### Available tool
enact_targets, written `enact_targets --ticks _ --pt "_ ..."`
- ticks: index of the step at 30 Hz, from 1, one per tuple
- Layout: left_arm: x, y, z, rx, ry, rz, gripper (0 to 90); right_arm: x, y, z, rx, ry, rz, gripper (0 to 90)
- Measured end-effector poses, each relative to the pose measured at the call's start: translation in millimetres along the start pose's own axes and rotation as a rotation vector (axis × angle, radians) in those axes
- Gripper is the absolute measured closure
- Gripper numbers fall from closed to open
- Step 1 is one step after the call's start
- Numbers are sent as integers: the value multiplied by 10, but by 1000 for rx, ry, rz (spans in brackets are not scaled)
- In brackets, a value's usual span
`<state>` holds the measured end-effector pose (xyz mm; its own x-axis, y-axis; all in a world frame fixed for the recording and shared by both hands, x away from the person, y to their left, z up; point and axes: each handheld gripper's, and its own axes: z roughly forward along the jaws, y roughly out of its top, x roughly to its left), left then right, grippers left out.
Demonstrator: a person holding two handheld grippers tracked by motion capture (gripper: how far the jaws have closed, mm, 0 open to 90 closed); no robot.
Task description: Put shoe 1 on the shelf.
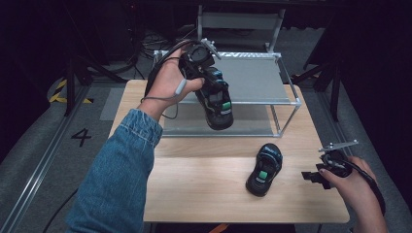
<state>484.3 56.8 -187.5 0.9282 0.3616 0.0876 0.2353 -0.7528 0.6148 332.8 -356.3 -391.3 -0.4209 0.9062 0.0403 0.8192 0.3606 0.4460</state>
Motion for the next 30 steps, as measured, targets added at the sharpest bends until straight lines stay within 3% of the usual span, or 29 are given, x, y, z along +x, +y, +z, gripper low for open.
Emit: enact_targets --ticks 9,16,19,21,23,26,29,30 --pt "165 147 200 -27 24 21 675 -20 -23 27 13 -3 5 323" --pt "330 138 358 2 6 -2 673 -21 -71 -25 2 -13 3 323" --pt "396 112 403 -22 -10 -37 671 -30 -76 -45 -3 -14 2 323" --pt "417 108 414 -20 -10 -37 667 -29 -77 -43 -5 -13 7 323" --pt "424 97 461 -31 2 -87 664 -32 -74 -29 3 -12 8 323" --pt "420 101 506 -30 20 -95 658 -32 -73 -10 11 -9 0 323" --pt "440 79 552 -25 32 -118 593 -29 -74 -13 6 -7 7 322" --pt "449 68 562 -18 53 -121 551 -32 -74 -16 6 -9 4 321"
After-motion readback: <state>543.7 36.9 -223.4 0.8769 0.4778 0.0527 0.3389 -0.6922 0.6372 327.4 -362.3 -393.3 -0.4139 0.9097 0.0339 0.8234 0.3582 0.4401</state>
